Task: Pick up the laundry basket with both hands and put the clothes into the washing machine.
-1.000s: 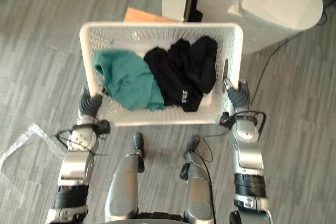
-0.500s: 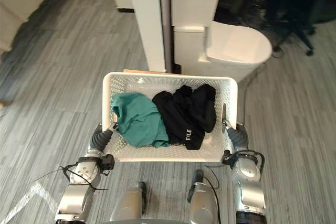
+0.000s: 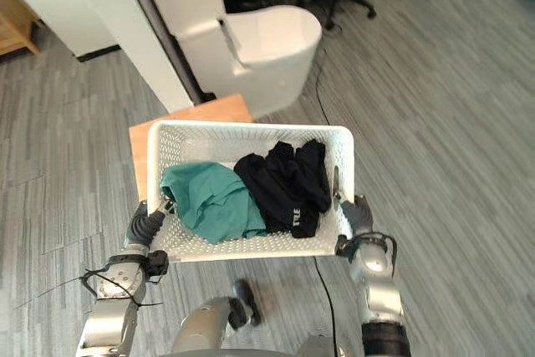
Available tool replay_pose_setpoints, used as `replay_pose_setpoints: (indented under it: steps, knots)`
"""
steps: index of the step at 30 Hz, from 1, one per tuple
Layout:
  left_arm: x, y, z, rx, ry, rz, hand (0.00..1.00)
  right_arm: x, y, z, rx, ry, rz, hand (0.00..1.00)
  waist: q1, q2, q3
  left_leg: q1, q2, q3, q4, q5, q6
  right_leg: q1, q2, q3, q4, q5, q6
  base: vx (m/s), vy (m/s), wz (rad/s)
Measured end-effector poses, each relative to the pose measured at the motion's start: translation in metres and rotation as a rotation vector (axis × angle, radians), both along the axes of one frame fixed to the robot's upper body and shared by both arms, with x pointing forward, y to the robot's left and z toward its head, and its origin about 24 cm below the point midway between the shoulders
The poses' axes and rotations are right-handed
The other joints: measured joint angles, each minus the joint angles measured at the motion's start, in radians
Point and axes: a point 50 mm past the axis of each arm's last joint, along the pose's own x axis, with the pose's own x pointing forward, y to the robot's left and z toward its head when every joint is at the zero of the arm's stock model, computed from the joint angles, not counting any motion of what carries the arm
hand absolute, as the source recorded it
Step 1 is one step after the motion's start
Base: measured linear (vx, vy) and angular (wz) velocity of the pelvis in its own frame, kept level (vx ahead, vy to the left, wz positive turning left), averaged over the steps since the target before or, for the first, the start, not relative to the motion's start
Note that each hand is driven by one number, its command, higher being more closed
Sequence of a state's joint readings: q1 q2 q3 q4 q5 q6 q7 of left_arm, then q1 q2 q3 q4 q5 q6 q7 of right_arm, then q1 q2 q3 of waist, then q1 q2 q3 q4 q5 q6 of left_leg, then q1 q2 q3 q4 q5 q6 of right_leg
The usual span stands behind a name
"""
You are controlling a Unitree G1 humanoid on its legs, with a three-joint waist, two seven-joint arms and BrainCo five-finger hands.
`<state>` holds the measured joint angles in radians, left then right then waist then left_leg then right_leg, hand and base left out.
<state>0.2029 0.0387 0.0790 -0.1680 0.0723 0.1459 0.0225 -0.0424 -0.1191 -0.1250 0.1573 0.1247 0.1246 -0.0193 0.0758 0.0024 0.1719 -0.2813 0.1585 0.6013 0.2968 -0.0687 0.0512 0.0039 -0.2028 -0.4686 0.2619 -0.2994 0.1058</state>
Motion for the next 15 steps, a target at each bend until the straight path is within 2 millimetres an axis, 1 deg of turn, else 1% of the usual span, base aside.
replay_pose_setpoints:
  steps: [1, 2, 3, 4, 5, 6, 7, 8, 9, 10, 11, 12, 13, 14, 15]
  knots:
    - [-0.004, -0.001, -0.004, 0.000, 0.017, -0.003, 1.00, -0.003, -0.002, -0.004, -0.006, 0.016, -0.002, 1.00, -0.008, 0.001, -0.001, 0.017, 0.018, -0.001, -0.027, 0.026, -0.011, 0.037, 0.048, 0.011, -0.085, 0.044, -0.022, -0.22, -0.176, -0.52]
    - [-0.004, -0.002, -0.004, 0.002, 0.020, -0.010, 1.00, -0.005, -0.003, -0.005, -0.009, 0.022, -0.004, 1.00, -0.010, -0.002, -0.002, 0.022, 0.019, -0.010, -0.039, 0.040, -0.019, 0.044, 0.064, 0.014, -0.112, 0.060, -0.030, -0.19, -0.202, -0.40]
    - [-0.002, -0.006, -0.004, 0.000, 0.016, -0.023, 1.00, -0.006, -0.005, -0.005, -0.019, 0.024, -0.013, 1.00, -0.011, -0.004, -0.003, 0.025, 0.029, -0.042, -0.062, 0.068, -0.029, 0.041, 0.088, 0.028, -0.127, 0.073, -0.045, -0.17, -0.232, -0.29]
    - [-0.002, -0.009, -0.003, -0.001, 0.014, -0.025, 1.00, -0.006, -0.007, -0.005, -0.027, 0.022, -0.026, 1.00, -0.016, -0.004, -0.003, 0.025, 0.035, -0.095, -0.078, 0.114, -0.030, 0.027, 0.100, 0.037, -0.102, 0.078, -0.052, -0.14, -0.223, -0.31]
    - [-0.002, -0.011, -0.004, -0.006, 0.014, -0.024, 1.00, -0.006, -0.009, -0.004, -0.033, 0.021, -0.027, 1.00, -0.024, -0.002, -0.002, 0.025, 0.044, -0.134, -0.083, 0.141, -0.022, -0.003, 0.099, 0.047, -0.044, 0.078, -0.052, -0.17, -0.195, -0.66]
    - [-0.002, -0.009, -0.004, -0.014, 0.013, 0.003, 1.00, -0.002, -0.010, 0.000, -0.045, 0.004, -0.023, 1.00, -0.019, 0.036, 0.012, 0.034, 0.091, -0.224, -0.096, 0.180, -0.047, -0.100, 0.094, 0.099, 0.073, 0.051, -0.080, -0.19, -0.178, -0.96]
    - [-0.002, -0.006, -0.007, -0.012, 0.021, 0.018, 1.00, 0.000, -0.004, 0.002, -0.028, -0.008, -0.009, 1.00, -0.020, 0.027, 0.001, 0.046, 0.073, -0.267, -0.096, 0.182, -0.088, -0.085, 0.095, 0.135, -0.093, 0.172, -0.093, -0.18, -0.152, -1.07]
    - [-0.002, -0.008, -0.009, -0.028, 0.027, 0.017, 1.00, -0.001, -0.004, 0.001, -0.035, -0.007, -0.008, 1.00, -0.019, 0.037, 0.004, 0.046, 0.075, -0.316, -0.050, 0.126, -0.129, -0.084, 0.102, 0.149, -0.100, 0.201, -0.089, -0.07, -0.071, -1.27]
    - [-0.004, -0.010, -0.008, -0.029, 0.018, 0.009, 1.00, -0.001, -0.007, 0.002, -0.044, -0.009, -0.010, 1.00, -0.006, 0.040, 0.002, 0.057, 0.043, -0.369, 0.060, 0.044, -0.150, -0.104, 0.101, 0.211, -0.101, 0.213, -0.096, 0.00, 0.000, -1.46]
    - [-0.004, -0.013, -0.008, -0.036, 0.011, -0.002, 1.00, -0.001, -0.009, 0.004, -0.054, -0.017, -0.008, 1.00, -0.009, 0.051, -0.005, 0.069, 0.011, -0.419, 0.085, -0.006, -0.164, -0.129, 0.114, 0.268, -0.114, 0.254, -0.087, -0.02, 0.050, -1.62]
    - [-0.003, -0.014, -0.007, -0.040, 0.006, -0.004, 1.00, -0.001, -0.009, 0.006, -0.055, -0.023, -0.011, 1.00, -0.023, 0.065, -0.014, 0.075, -0.001, -0.443, 0.056, -0.027, -0.152, -0.156, 0.131, 0.296, -0.119, 0.295, -0.073, -0.06, 0.036, -1.11]
    - [-0.002, -0.014, -0.006, -0.039, -0.001, -0.007, 1.00, -0.001, -0.009, 0.007, -0.053, -0.028, -0.013, 1.00, -0.038, 0.072, -0.018, 0.091, -0.001, -0.449, 0.019, -0.033, -0.135, -0.172, 0.141, 0.309, -0.120, 0.310, -0.067, -0.10, 0.063, -0.89]
    - [0.001, -0.014, -0.003, -0.034, -0.015, -0.013, 1.00, -0.001, -0.010, 0.009, -0.052, -0.037, -0.019, 1.00, -0.061, 0.080, -0.025, 0.130, -0.002, -0.448, -0.063, -0.042, -0.130, -0.208, 0.161, 0.346, -0.112, 0.319, -0.066, -0.10, 0.073, -1.04]
    - [0.005, -0.015, -0.002, -0.032, -0.021, -0.024, 1.00, -0.001, -0.012, 0.012, -0.052, -0.051, -0.030, 1.00, -0.066, 0.070, -0.020, 0.155, 0.002, -0.419, -0.117, -0.057, -0.138, -0.248, 0.175, 0.390, -0.095, 0.330, -0.062, -0.15, 0.099, -1.33]
    - [0.010, -0.017, -0.003, -0.039, -0.019, -0.037, 1.00, -0.003, -0.014, 0.013, -0.056, -0.054, -0.046, 1.00, -0.064, 0.054, -0.012, 0.165, -0.001, -0.368, -0.123, -0.066, -0.129, -0.272, 0.182, 0.416, -0.090, 0.350, -0.049, -0.15, 0.082, -1.27]
